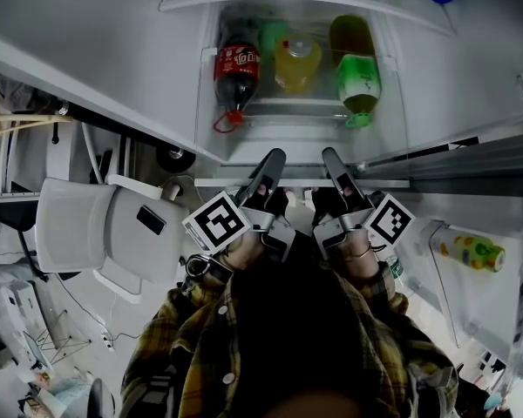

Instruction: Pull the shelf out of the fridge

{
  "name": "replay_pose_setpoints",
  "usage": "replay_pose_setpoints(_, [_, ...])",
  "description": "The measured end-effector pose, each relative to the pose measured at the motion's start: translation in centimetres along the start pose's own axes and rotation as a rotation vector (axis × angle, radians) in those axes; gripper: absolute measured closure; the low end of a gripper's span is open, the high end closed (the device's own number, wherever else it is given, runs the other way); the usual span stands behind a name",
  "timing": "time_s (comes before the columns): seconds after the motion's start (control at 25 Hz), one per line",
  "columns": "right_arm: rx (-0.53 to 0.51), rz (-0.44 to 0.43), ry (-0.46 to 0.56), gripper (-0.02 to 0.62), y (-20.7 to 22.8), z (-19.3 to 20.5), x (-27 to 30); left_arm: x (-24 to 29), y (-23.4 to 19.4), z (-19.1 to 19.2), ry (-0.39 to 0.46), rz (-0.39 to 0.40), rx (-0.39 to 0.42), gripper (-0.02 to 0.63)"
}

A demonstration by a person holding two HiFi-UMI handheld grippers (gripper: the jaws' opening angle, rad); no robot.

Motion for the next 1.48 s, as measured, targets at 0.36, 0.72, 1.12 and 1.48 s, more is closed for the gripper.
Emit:
replay_pose_setpoints(0.36, [0.01, 0.004, 0.002, 0.554, 0.0, 0.0, 0.0, 0.5, 0.7, 0.1, 0.02, 0.066, -0.071, 0.568])
replay_pose_setpoints(0.72, [0.014, 0.013, 0.004, 0.554, 0.2, 0.0, -0.1, 0.4, 0.4, 0.0, -0.001, 0.052, -0.028, 0.569])
replay_pose_setpoints(1.12, [0.017, 0.014, -0.005, 0.555, 0.4, -0.1, -0.2, 0.3, -0.2, 0.1, -0.033, 0.023, -0.005, 0.569])
replay_pose_setpoints(1.48, [0.0, 0.002, 0.013, 0.555, 0.5, -0.8, -0.3, 1.5, 0.3, -0.1, -0.075, 0.083, -0.008, 0.568])
Point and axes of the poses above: the fingertips, and each gripper's own axes: x forward along the fingers, y to its right, z out of its underside, the point moved 6 cm from there along -x, backward along the fingers, and after that the axes turned 9 degrees about x, right-handed, at the moved point
